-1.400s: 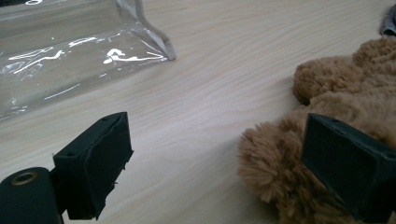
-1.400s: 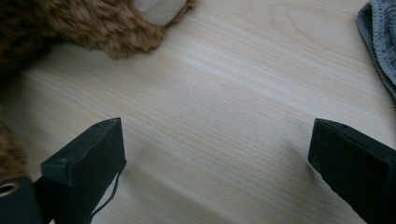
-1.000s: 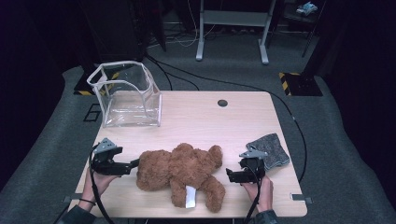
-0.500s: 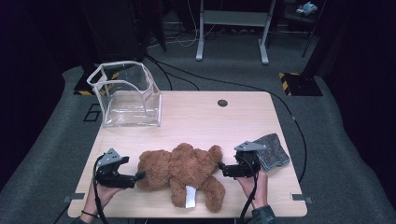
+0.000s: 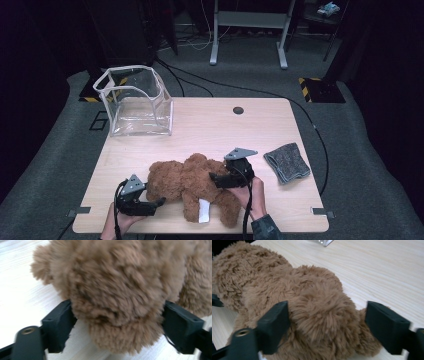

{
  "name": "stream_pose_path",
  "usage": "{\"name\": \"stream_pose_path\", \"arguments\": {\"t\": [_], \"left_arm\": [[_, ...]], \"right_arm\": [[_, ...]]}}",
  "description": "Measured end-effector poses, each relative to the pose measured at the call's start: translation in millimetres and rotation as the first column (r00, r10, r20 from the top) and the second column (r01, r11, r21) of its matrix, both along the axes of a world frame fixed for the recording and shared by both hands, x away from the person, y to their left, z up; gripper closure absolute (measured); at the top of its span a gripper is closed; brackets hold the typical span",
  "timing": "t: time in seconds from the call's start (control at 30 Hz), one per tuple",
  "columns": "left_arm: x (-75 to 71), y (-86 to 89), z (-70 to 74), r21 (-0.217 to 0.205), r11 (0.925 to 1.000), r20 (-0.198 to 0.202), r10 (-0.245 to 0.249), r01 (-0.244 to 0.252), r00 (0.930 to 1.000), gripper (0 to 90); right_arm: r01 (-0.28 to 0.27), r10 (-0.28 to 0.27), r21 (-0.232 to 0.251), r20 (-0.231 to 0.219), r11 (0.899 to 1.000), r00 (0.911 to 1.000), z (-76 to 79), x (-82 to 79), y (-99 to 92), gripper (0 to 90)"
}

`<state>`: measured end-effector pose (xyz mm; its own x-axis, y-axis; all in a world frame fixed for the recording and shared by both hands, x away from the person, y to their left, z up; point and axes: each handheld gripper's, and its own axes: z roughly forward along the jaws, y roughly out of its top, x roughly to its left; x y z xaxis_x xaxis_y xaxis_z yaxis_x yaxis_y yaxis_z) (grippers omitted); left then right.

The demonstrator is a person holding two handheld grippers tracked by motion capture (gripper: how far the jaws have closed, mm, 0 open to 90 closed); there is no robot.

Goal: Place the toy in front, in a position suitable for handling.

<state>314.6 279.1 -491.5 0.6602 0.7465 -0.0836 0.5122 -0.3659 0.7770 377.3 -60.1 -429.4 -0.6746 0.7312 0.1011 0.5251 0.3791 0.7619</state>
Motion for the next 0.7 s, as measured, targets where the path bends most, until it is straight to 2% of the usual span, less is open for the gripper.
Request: {"name": "stream_pose_path", "arguments": {"t": [0.1, 0.23, 0.33, 0.47, 0.5, 0.7], "left_arm": [[-2.3, 1.1, -1.9, 0.010, 1.0000, 0.000, -0.002, 0.002, 1.0000, 32.6], [-3.7, 2.7, -4.4, -0.011, 0.9999, 0.010, -0.002, 0.002, 0.9999, 47.0], [-2.6, 2.4, -6.0, -0.014, 0.9999, 0.021, -0.008, 0.008, 0.9997, 55.6], [-2.5, 2.4, -6.9, -0.047, 0.9989, 0.041, -0.008, 0.010, 0.9991, 64.6], [-2.4, 2.6, -5.6, -0.039, 0.9991, 0.042, -0.018, 0.020, 0.9990, 65.7], [3.7, -0.7, 0.0, -0.086, 0.9955, 0.036, -0.038, 0.041, 0.9986, 67.1]], "right_arm": [[-0.019, 0.020, 0.028, -0.035, 0.999, 0.9992, -4.3, 3.0, 1.8, 41.2], [-0.019, 0.023, 0.057, -0.065, 0.998, 0.9976, -9.0, 4.8, -1.4, 62.0], [-0.017, 0.021, 0.072, -0.061, 0.997, 0.9979, -12.3, 4.4, -2.4, 73.5], [0.003, 0.001, 0.088, -0.044, 0.996, 0.9990, -11.3, 0.7, -3.4, 79.1], [0.009, -0.006, 0.091, -0.034, 0.996, 0.9994, -9.7, -0.9, -3.8, 79.7], [0.027, -0.028, 0.094, 0.008, 0.995, 0.9996, 4.0, -4.7, -8.2, 80.7]]}}
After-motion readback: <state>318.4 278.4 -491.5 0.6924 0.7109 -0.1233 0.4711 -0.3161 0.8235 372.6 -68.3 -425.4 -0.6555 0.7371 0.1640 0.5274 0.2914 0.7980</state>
